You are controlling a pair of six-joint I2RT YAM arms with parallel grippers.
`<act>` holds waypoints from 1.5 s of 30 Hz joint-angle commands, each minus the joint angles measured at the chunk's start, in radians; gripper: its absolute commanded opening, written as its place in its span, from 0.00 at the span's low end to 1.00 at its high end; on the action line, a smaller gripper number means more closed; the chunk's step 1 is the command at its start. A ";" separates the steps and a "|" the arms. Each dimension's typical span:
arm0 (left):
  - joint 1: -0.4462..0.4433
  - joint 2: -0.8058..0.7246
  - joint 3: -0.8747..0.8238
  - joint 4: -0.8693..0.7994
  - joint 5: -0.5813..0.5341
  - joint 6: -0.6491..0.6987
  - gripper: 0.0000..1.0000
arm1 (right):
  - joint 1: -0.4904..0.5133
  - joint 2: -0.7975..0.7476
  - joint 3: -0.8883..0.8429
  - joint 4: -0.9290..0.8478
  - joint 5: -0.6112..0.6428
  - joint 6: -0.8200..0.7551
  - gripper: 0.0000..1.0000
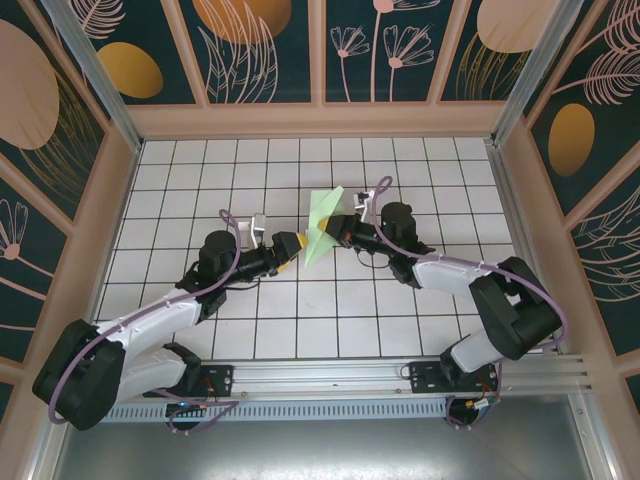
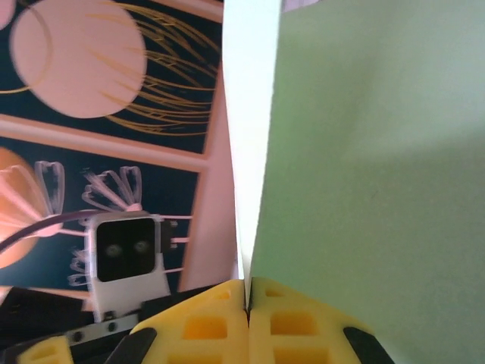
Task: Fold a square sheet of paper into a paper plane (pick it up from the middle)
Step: Turn over the paper at the center of the table.
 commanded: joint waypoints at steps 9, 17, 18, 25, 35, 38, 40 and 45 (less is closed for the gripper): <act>0.005 0.090 0.019 0.210 0.090 -0.084 0.92 | 0.019 0.083 0.075 0.181 -0.161 0.148 0.00; 0.005 0.057 0.037 0.121 0.020 -0.005 0.55 | 0.023 0.105 0.072 0.173 -0.186 0.146 0.01; 0.005 0.051 0.036 0.111 0.007 0.002 0.51 | 0.023 0.107 0.072 0.167 -0.189 0.145 0.01; 0.005 0.051 0.046 0.066 -0.026 0.035 0.25 | 0.023 0.104 0.079 0.132 -0.201 0.121 0.10; 0.005 0.047 0.205 -0.455 -0.262 0.319 0.12 | -0.025 -0.056 0.139 -0.446 0.089 -0.215 0.51; 0.005 0.065 0.295 -0.680 -0.441 0.430 0.11 | -0.030 -0.110 0.158 -0.618 0.261 -0.320 0.61; 0.006 0.083 0.355 -0.818 -0.553 0.478 0.10 | -0.031 -0.136 0.161 -0.688 0.369 -0.365 0.64; 0.004 0.152 0.491 -1.101 -0.873 0.540 0.10 | -0.030 -0.170 0.151 -0.766 0.522 -0.400 0.69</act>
